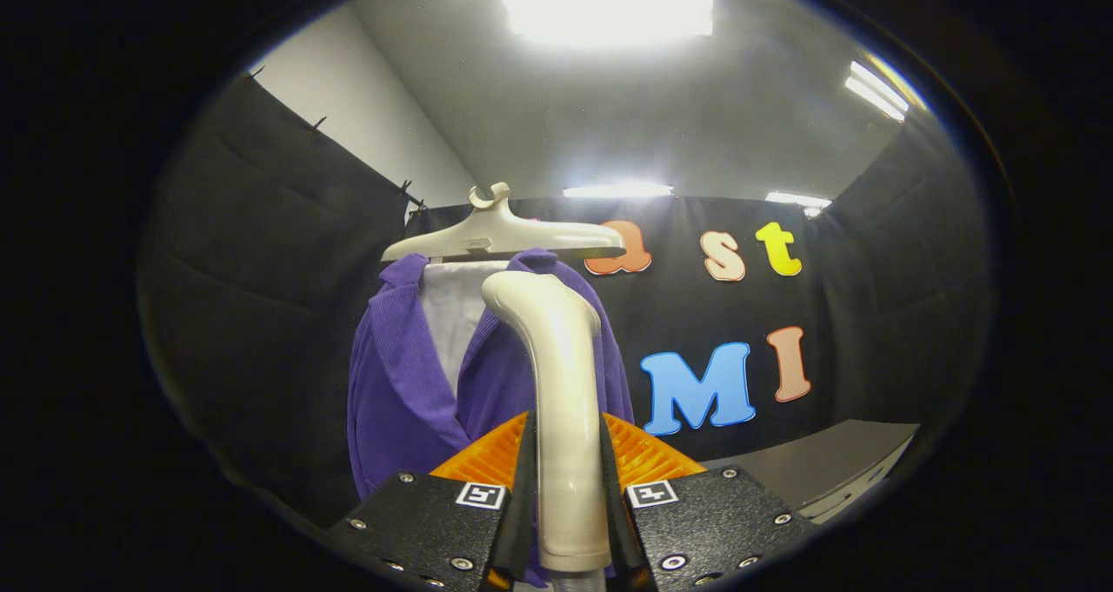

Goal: Iron the clothes twice with a garment steamer, once on the left side and once on the right side.

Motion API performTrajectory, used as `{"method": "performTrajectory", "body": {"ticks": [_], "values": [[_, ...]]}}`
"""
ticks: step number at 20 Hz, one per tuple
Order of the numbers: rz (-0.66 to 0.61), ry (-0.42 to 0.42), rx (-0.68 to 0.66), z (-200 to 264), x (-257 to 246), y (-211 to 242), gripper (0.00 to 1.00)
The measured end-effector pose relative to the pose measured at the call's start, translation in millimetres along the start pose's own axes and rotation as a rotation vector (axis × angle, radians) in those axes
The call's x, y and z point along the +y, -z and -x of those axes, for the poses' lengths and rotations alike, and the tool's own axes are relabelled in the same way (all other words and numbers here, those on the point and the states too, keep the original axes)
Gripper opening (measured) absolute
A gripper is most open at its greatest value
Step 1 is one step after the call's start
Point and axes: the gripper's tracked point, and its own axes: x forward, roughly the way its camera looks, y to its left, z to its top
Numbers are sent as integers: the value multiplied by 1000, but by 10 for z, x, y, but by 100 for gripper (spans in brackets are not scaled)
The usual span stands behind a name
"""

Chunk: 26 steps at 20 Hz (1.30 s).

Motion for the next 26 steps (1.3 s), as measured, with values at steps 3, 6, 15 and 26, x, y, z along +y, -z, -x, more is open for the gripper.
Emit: {"method": "performTrajectory", "body": {"ticks": [3, 6, 15, 26], "values": [[26, 1, 53, 22, 35, 281, 36], [34, -2, 95, 62, 40, 515, 36], [46, -15, 180, 350, 6, 1125, 37], [25, -26, 313, 782, -101, 1981, 37]]}}
